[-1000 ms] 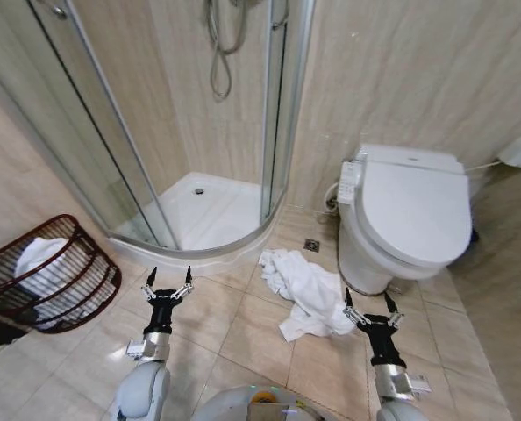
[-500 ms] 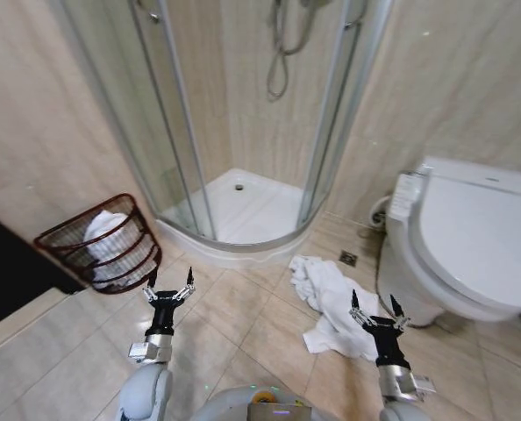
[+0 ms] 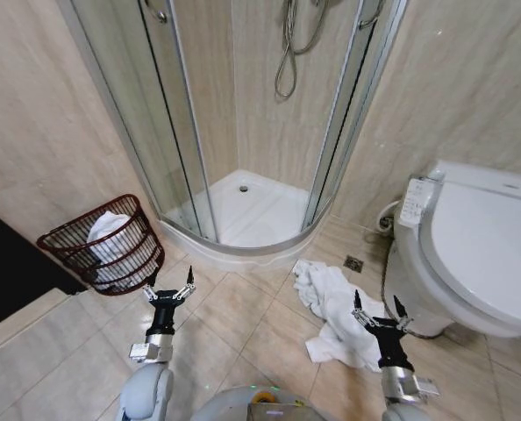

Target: Discard the used towel into the hamper.

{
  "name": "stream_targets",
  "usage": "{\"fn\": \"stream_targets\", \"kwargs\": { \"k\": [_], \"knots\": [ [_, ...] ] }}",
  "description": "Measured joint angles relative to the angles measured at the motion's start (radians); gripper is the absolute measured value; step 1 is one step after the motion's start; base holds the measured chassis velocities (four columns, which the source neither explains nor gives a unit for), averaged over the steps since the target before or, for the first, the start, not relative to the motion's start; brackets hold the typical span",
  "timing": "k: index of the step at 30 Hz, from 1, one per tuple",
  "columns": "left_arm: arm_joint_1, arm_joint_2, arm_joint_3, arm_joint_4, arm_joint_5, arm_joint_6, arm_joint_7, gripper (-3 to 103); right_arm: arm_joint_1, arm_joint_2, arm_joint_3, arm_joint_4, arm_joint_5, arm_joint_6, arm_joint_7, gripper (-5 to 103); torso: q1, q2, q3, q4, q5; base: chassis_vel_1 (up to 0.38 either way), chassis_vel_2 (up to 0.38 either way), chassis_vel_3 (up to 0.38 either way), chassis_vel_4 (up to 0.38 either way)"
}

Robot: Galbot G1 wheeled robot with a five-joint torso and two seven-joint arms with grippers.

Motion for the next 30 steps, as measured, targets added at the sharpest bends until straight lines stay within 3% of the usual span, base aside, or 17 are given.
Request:
{"fn": "stream_targets", "kwargs": {
  "k": [8, 18, 20, 24, 30],
  "knots": [
    [0.01, 0.007, 0.0, -0.004, 0.008, 0.03, -0.017, 100, 0.039, -0.023, -0.002, -0.045, 0.005, -0.029, 0.007, 100, 0.0, 0.0, 0.0, 0.0001, 0.0001, -0.118, 0.132, 0.121, -0.098],
    [0.029, 0.016, -0.002, -0.013, 0.024, 0.063, -0.036, 100, 0.191, -0.197, -0.033, -0.24, 0.156, -0.304, -0.041, 100, 0.0, 0.0, 0.0, 0.0002, 0.0001, -0.007, 0.01, -0.003, -0.004],
    [0.04, 0.022, -0.006, -0.034, 0.023, 0.106, -0.06, 100, 0.232, -0.237, -0.037, -0.288, 0.179, -0.385, -0.085, 100, 0.0, 0.0, 0.0, 0.0001, 0.0002, 0.0, 0.0, 0.0, 0.0],
    [0.046, 0.03, -0.015, -0.056, 0.022, 0.158, -0.097, 100, 0.289, -0.268, -0.051, -0.354, 0.195, -0.447, -0.125, 100, 0.0, 0.0, 0.0, 0.0002, 0.0001, 0.0, 0.0, 0.0, 0.0],
    [0.04, 0.066, -0.026, -0.065, 0.008, 0.18, -0.08, 100, 0.345, -0.275, -0.052, -0.435, 0.188, -0.5, -0.167, 100, 0.0, 0.0, 0.0, 0.0002, 0.0, 0.0, 0.0, 0.0, 0.0]
  ]
}}
